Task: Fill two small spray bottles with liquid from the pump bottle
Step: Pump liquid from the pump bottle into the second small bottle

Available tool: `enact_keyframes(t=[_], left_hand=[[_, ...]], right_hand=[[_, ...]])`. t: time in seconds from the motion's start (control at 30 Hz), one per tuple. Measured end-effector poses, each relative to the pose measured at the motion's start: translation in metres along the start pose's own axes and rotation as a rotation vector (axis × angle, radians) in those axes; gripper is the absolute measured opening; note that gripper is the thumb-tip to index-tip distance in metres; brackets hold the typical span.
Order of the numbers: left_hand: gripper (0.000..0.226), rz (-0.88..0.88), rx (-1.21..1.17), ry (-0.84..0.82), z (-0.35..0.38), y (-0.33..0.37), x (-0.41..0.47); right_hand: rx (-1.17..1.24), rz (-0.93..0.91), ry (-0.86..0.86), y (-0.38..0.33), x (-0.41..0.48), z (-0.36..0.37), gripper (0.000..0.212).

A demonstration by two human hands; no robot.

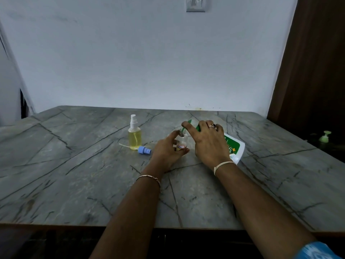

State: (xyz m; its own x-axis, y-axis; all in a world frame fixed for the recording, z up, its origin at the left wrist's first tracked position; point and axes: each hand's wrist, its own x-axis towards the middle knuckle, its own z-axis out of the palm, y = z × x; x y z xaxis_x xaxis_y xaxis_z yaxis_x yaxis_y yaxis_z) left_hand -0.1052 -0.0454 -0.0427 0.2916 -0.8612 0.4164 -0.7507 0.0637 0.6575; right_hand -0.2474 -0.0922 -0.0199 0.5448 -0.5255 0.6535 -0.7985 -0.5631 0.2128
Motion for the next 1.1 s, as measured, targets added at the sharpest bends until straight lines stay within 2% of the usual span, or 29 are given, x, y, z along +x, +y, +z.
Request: enact_keyframes(t=[0.33, 0.6, 0.8, 1.1], left_hand=[[0.058, 0.025, -0.054, -0.001, -0.0033, 0.0028, -0.0041], [0.068, -0.002, -0.063, -0.009, -0.0016, 0.0002, -0.0016], [0.066, 0.023, -0.036, -0.011, -0.0015, 0.0003, -0.0018], [0.061, 0.020, -0.052, -0.004, -0.0010, -0.0001, -0.0021]], right_hand=[[-0.010, 0.012, 0.008, -0.0028, 0.0022, 0.0016, 0.069], [-0.036, -0.001, 0.008, -0.0002, -0.0004, 0.0006, 0.075], [0.008, 0.023, -0.030, -0.0045, 0.0033, -0.0029, 0.069], [-0.010, 0.013, -0.015, -0.0024, -0.0009, -0.0040, 0.072]])
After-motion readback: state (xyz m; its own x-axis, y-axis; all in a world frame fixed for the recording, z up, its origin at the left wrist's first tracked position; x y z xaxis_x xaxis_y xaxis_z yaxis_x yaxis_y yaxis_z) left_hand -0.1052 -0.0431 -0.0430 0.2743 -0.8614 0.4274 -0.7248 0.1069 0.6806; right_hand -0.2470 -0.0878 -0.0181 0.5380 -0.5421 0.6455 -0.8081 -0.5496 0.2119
